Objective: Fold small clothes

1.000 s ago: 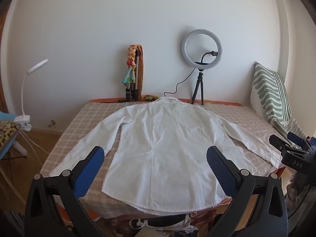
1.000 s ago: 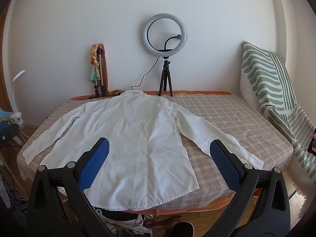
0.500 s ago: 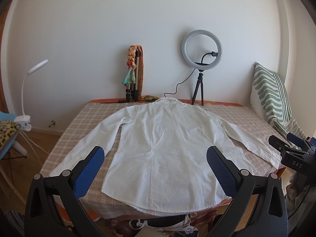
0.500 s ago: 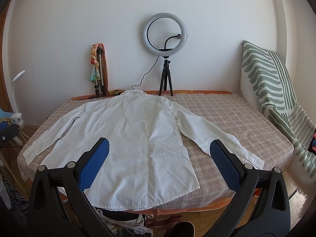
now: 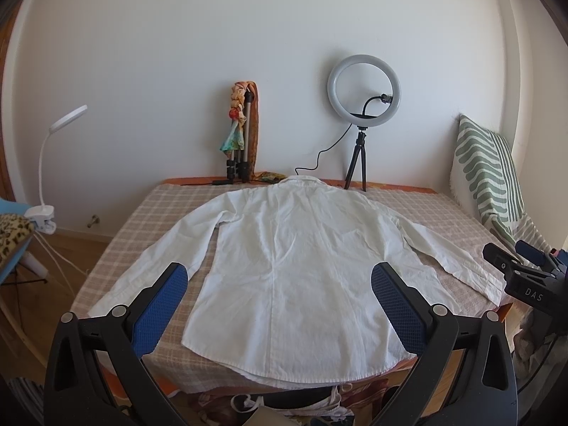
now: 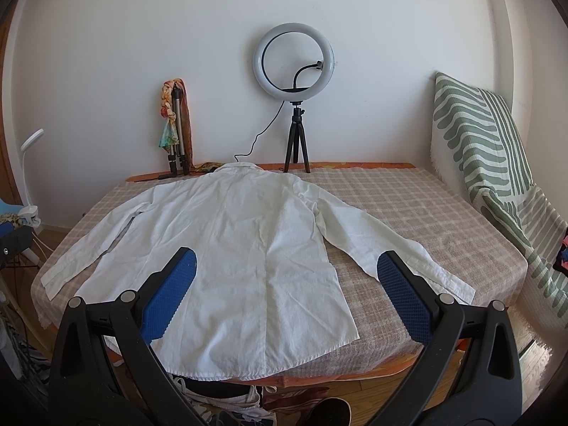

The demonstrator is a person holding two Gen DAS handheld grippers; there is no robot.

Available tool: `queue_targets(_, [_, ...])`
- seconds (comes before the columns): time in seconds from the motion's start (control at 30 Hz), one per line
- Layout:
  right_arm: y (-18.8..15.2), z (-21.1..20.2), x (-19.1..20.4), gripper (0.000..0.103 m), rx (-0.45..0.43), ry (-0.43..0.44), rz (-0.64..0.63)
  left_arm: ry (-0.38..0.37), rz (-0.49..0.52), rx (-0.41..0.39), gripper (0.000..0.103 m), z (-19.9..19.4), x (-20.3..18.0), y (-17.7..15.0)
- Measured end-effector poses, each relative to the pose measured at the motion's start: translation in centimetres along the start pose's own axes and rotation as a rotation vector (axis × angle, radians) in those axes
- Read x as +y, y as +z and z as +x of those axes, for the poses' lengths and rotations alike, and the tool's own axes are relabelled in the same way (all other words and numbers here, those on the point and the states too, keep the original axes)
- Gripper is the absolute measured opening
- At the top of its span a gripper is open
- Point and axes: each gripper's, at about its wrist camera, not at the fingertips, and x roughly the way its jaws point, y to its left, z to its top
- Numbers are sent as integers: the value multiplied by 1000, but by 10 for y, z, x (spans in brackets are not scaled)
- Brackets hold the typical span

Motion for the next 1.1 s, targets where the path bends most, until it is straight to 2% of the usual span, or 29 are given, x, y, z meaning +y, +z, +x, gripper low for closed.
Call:
queue_targets(0.77, [5,3,3,103,-14,-10,7,9,-6,-2,103,3,5,-1])
queue_targets(1.1, [17,5,5,103,-36,-19,19,42,-5,-6,103,11,15,4])
